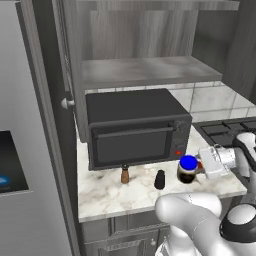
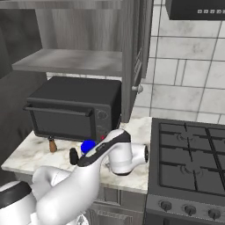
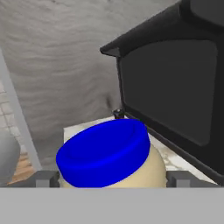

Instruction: There are various items on the counter. Only move the condiments/shakers into the cabinet.

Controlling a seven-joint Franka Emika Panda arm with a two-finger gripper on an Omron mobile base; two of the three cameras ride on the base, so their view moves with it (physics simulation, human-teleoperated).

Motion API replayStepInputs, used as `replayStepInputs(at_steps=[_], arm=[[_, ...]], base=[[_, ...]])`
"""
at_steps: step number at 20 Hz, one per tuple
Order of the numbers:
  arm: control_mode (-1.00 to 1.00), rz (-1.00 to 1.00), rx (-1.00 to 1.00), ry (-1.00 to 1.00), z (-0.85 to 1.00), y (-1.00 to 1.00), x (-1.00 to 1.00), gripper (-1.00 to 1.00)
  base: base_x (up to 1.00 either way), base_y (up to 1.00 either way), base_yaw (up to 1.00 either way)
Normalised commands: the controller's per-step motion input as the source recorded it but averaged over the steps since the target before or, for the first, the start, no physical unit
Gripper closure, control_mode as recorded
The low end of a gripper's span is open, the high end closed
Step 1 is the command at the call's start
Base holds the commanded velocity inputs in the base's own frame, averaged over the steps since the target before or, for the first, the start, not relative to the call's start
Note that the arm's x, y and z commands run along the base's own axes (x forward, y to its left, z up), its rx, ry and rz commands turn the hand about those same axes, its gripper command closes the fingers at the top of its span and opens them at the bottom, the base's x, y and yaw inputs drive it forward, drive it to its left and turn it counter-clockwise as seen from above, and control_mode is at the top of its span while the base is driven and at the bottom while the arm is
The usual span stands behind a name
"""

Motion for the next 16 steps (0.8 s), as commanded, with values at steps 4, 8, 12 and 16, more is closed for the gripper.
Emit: replayStepInputs(at_steps=[4,8,12,16], arm=[[-1.0,-0.08,0.11,-0.16,1.0,-0.04,-0.5,1.0],[-1.0,-0.1,0.03,-0.2,1.0,0.21,-0.6,1.0],[-1.0,-0.12,0.0,-0.21,1.0,0.35,-0.42,1.0],[-1.0,-0.16,0.0,-0.11,1.0,0.4,-0.06,1.0]], base=[[0.0,0.0,0.0],[0.0,0.0,0.0],[0.0,0.0,0.0],[0.0,0.0,0.0]])
